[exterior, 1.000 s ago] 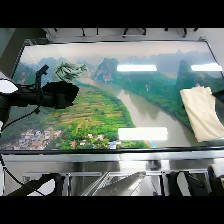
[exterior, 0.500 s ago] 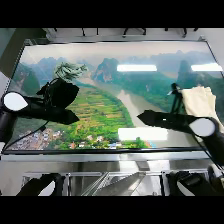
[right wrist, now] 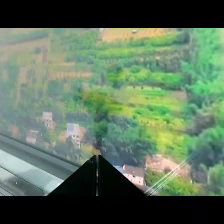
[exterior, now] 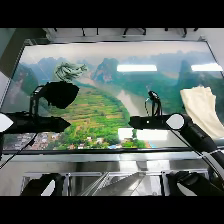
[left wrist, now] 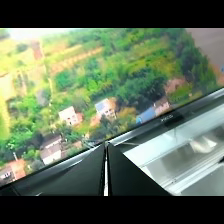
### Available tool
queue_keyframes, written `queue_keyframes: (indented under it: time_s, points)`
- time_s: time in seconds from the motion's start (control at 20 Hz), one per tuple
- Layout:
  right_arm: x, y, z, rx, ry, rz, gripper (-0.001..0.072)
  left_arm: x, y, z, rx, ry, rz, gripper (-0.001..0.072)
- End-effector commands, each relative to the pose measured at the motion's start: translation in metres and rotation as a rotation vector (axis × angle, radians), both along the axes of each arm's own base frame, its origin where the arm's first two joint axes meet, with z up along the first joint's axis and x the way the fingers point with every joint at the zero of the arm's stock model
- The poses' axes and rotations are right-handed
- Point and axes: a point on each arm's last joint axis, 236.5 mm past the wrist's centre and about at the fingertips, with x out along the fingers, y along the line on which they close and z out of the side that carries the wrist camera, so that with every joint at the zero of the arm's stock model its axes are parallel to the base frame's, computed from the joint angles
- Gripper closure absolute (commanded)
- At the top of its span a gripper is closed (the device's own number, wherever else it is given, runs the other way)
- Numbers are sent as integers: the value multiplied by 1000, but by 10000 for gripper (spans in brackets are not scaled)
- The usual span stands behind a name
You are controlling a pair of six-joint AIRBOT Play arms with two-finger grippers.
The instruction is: Fold the shirts.
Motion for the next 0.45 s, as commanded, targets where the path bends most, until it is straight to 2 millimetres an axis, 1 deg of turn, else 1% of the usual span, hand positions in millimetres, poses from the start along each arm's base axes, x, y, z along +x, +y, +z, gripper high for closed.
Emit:
queue_keyframes:
  time_s: [0.0,0.15,0.4]
  points:
    - [-2,1,-5,-7,14,12,687,6,14,5,1,-31,58,693]
    - [-2,1,-5,-7,14,12,687,8,19,4,1,-30,77,693]
    - [-2,1,-5,-7,14,12,687,7,19,4,1,-27,77,693]
